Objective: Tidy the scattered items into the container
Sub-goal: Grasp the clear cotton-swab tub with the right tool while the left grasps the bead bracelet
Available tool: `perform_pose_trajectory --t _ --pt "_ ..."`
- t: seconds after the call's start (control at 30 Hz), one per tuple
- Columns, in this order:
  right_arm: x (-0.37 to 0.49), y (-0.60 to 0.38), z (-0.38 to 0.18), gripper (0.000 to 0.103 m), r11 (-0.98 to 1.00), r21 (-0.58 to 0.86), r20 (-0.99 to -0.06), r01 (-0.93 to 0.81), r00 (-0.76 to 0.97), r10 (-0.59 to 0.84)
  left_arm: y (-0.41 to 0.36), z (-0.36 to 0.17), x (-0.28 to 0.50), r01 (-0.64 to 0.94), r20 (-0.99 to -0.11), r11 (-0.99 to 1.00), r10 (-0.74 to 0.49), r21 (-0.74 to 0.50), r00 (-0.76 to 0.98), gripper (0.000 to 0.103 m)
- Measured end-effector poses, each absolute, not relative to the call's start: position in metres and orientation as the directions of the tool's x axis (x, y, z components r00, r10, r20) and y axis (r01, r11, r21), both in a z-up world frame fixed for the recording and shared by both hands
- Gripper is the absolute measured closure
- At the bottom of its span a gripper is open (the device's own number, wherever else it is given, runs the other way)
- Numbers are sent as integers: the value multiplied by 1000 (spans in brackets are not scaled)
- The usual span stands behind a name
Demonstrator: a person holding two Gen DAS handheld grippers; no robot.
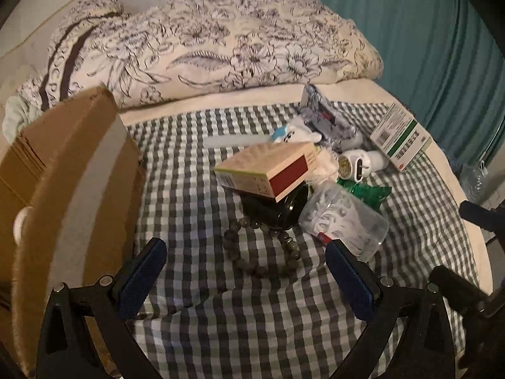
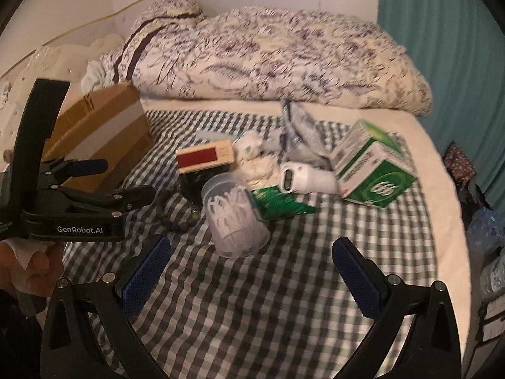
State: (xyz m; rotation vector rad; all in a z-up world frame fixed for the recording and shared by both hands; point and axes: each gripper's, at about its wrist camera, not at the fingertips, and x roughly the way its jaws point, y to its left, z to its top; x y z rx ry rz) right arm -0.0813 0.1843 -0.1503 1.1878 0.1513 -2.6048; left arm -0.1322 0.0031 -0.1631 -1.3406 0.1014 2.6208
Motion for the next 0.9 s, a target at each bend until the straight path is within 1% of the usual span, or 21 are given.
perform_pose_trajectory --t 0.2,0.33,0.5,0.57,0.63,0.7,0.9 --pt "-102 171 -178 0 -952 14 -780 305 -592 -201 7 -187 -148 -208 -840 -978 137 -29 -525 0" --pt "-115 163 -194 1 -947 -2 -797 320 -573 -192 8 -205 -164 -214 -883 -976 138 -44 -448 1" --pt "-123 157 -209 2 -937 -15 -810 350 -553 -194 2 -226 -184 -183 -914 -979 151 -87 -376 1" --pt "-128 156 -214 5 -934 -18 -819 357 -542 -191 3 -232 -188 -182 -920 -979 153 -92 -360 1" --pt "-133 155 -219 16 -933 -13 -826 360 -529 -193 7 -237 -190 -187 -925 -979 147 -85 -349 1" --pt "-137 156 -223 21 -933 -3 -833 359 -517 -196 7 -240 -192 -184 -925 -979 147 -85 -352 1" --pt "-143 150 -230 22 -930 0 -838 367 -508 -201 8 -244 -196 -164 -922 -979 170 -119 -346 1"
